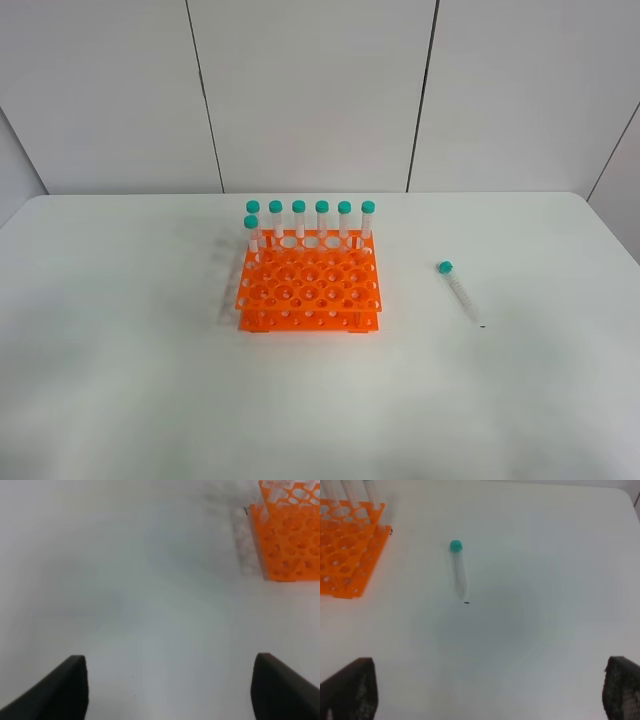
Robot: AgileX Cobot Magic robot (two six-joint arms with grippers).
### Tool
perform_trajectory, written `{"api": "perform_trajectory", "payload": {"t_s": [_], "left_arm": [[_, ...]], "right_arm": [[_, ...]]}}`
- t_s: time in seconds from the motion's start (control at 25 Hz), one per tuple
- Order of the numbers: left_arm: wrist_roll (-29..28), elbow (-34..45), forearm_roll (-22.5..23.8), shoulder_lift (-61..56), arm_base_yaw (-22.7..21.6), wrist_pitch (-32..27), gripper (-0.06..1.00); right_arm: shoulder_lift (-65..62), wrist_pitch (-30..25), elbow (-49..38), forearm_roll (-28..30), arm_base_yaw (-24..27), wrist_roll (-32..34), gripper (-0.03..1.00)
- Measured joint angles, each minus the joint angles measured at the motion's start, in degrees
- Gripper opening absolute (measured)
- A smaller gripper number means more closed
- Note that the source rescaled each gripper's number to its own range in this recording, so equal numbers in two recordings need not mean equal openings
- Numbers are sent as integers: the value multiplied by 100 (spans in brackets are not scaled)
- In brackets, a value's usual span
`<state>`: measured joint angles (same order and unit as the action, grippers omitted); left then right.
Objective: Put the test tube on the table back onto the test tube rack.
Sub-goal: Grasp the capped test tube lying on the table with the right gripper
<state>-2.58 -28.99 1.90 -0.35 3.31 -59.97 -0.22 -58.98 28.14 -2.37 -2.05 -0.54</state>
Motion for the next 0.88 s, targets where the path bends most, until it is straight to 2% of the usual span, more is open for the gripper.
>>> {"api": "perform_trajectory", "payload": {"t_s": [0.6, 0.76, 0.88], "left_arm": [[0, 0, 0, 0, 0, 0, 89], [0, 0, 0, 0, 0, 0, 89], [0, 0, 0, 0, 0, 0, 89]], "right_arm": [[42, 0, 72, 0, 0, 0, 100], [779, 13, 525, 0, 0, 0, 100], [1877, 19, 976, 0, 0, 0, 100]]}}
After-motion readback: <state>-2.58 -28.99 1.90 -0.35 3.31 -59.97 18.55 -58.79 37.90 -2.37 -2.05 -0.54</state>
